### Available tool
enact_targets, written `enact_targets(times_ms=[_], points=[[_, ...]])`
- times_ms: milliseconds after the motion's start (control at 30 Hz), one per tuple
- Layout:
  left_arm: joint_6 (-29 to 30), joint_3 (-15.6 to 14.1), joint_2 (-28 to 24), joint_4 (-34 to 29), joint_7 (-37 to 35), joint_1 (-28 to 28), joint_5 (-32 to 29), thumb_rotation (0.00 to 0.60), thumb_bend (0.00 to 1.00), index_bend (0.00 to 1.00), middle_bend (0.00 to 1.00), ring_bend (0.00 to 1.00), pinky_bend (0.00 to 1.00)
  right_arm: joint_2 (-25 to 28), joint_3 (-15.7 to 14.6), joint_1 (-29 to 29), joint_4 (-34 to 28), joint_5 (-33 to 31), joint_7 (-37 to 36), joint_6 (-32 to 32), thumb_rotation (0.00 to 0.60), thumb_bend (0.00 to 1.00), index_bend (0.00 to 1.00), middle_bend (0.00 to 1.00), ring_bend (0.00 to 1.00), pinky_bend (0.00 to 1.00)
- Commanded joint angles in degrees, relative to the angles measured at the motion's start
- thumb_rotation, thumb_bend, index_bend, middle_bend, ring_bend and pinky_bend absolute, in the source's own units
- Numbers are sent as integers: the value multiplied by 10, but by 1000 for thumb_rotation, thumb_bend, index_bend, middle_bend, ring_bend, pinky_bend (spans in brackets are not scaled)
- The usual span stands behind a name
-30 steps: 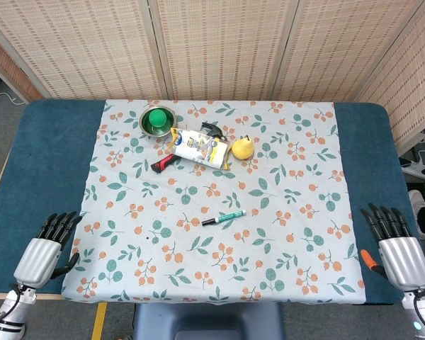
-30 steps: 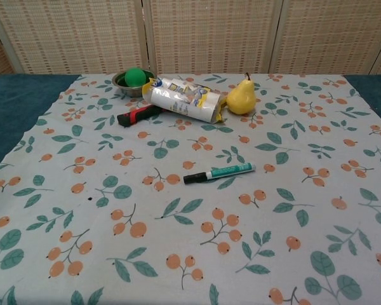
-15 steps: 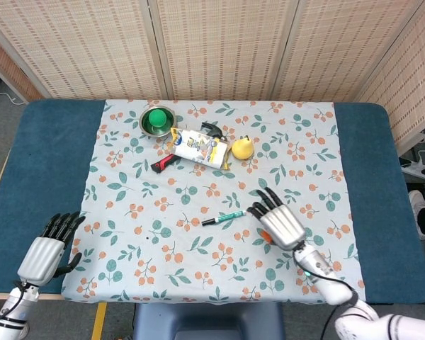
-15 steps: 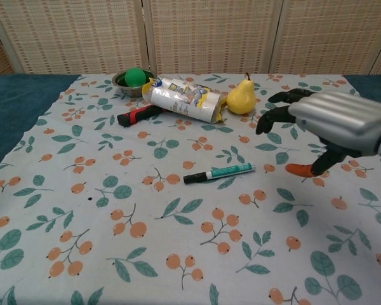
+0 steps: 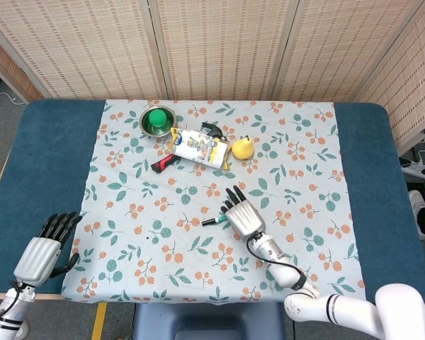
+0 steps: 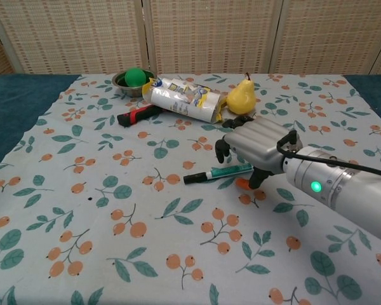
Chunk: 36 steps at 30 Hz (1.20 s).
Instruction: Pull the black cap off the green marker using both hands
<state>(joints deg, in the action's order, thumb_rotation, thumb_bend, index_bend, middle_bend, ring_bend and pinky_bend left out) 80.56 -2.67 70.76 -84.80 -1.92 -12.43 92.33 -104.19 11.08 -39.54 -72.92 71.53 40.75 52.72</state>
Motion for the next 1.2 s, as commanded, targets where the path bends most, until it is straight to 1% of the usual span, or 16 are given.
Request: enact_targets(times_ms=[33,267,467,567,700,967,1067,1133,1200], points=[[-2,1,0,1,0,0,-1,600,385,0,0,0,32,-9,2,-8,14,-8,-1,0,600,241,397,320,7,0],[-8,2,1,0,6,-1,-5,600,385,0,0,0,31,-21,-4,-16,39,-26,2,-4,600,282,448,340,27,0],[-12,4,1,-1,8,0,-9,600,386,0,0,0,32,-29,-6,-21,56,-33,-7,-2,600,286,456,344,35,0],[-13,3,1,-1,10,0,-10,600,386,0,0,0,32,-31,-10,-23,61,-32,-10,1,600,289,488,373,57,0],[-14,4,1,-1,10,0,-10,600,386,0,0,0,32,-33,-16,-24,63,-26,-14,8,600,296,570,446,121,0],[-14,5,0,-3,11,1,-9,600,385,0,0,0,32,-35,-24,-23,66,-16,-19,23,600,302,691,531,187,0],[-15,5,0,-4,13,1,-9,600,385,0,0,0,32,-41,-27,-22,75,2,-31,40,600,314,782,599,253,30],[-15,5,0,-3,13,1,-9,600,386,0,0,0,32,-47,-30,-22,86,17,-46,52,600,326,865,664,313,55],[-14,5,0,-2,12,0,-8,600,385,0,0,0,32,-51,-33,-21,95,28,-58,60,600,333,924,714,358,65]])
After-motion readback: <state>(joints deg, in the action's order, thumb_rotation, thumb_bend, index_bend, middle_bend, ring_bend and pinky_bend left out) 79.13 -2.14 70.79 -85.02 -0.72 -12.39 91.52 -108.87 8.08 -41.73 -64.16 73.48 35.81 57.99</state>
